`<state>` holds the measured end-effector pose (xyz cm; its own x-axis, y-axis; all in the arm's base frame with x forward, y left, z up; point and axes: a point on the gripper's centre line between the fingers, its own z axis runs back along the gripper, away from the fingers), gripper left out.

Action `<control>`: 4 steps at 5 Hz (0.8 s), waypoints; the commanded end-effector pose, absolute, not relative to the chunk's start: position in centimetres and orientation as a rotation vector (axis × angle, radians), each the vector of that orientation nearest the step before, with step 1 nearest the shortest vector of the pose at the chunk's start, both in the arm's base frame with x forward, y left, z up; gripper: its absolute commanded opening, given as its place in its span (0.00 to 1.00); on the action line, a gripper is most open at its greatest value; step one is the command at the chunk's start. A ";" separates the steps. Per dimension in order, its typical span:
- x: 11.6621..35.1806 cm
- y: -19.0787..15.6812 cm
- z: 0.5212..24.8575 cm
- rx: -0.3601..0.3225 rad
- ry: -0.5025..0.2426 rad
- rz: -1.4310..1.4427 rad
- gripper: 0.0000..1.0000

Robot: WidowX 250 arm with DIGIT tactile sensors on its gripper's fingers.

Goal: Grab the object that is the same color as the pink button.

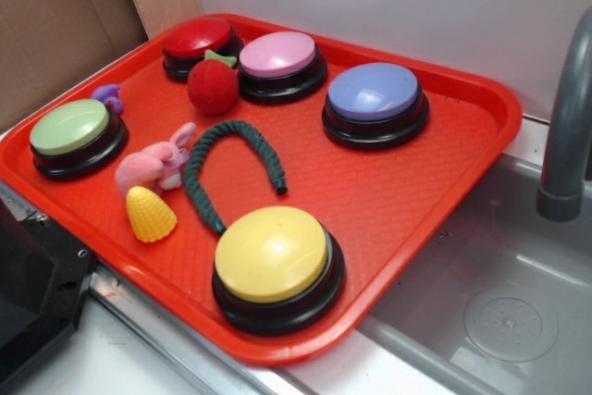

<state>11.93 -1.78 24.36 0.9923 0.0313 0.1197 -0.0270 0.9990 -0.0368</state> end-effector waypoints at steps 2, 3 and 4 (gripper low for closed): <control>13.6 -2.0 22.1 -0.051 -0.124 0.208 1.00; 15.2 -1.6 19.6 -0.101 -0.159 0.398 1.00; 16.0 -1.1 15.5 -0.103 -0.135 0.504 1.00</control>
<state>15.49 -1.39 14.69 0.8754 0.4779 0.0730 -0.4684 0.8758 -0.1166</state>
